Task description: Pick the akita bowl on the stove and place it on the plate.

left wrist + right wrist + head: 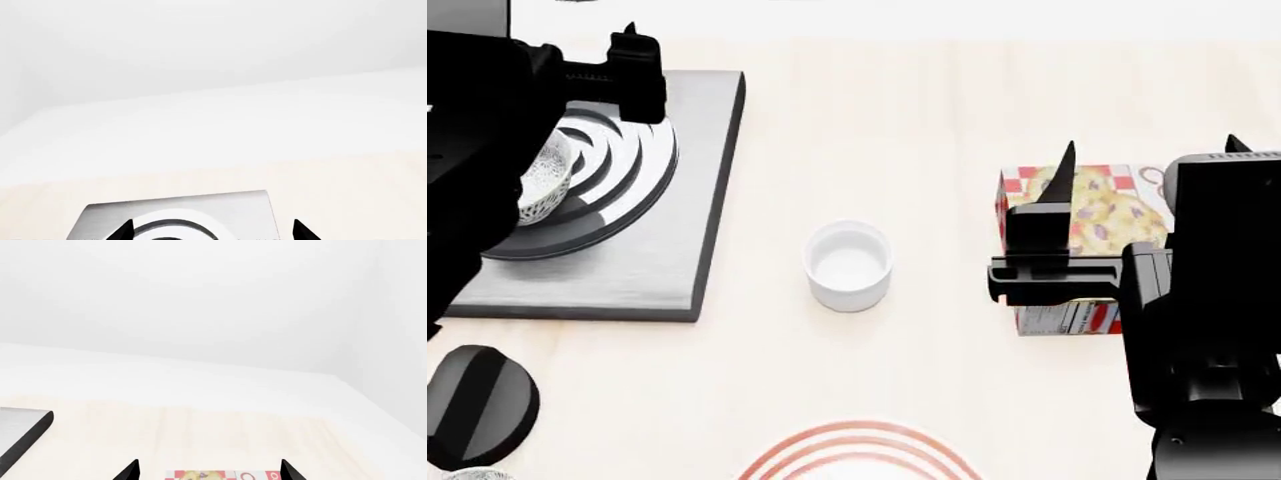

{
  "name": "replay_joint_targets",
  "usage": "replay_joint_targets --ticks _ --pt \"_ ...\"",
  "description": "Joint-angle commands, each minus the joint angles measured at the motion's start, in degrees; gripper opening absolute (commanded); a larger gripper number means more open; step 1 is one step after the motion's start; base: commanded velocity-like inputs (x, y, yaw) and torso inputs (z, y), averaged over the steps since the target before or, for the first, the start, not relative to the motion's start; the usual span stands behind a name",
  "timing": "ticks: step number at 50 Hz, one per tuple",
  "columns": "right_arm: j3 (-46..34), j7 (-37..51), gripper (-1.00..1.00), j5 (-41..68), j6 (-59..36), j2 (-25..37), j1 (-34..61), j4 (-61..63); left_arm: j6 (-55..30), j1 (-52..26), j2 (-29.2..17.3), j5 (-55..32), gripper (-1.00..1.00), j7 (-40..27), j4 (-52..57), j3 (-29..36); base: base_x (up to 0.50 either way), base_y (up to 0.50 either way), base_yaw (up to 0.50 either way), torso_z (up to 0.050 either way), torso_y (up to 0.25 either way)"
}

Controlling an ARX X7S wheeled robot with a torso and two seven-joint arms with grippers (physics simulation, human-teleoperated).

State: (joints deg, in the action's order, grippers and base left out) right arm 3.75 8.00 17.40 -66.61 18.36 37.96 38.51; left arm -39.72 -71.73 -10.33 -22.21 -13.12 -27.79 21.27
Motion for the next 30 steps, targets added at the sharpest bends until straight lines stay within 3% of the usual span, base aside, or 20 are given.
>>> replay_joint_targets --ticks 1,30 --pt "1.19 -1.10 1.00 -0.83 1.08 -0.86 -0.17 -0.86 -0.72 -0.14 1.19 -0.78 1.00 0.99 -0.25 -1.42 0.00 0.00 0.00 0.000 0.000" --pt "0.86 -0.55 1.00 -0.24 0.74 -0.49 0.18 -0.82 -5.96 -1.94 1.01 3.96 1.00 -1.67 -6.68 5.57 0.00 0.00 0.00 0.000 0.000"
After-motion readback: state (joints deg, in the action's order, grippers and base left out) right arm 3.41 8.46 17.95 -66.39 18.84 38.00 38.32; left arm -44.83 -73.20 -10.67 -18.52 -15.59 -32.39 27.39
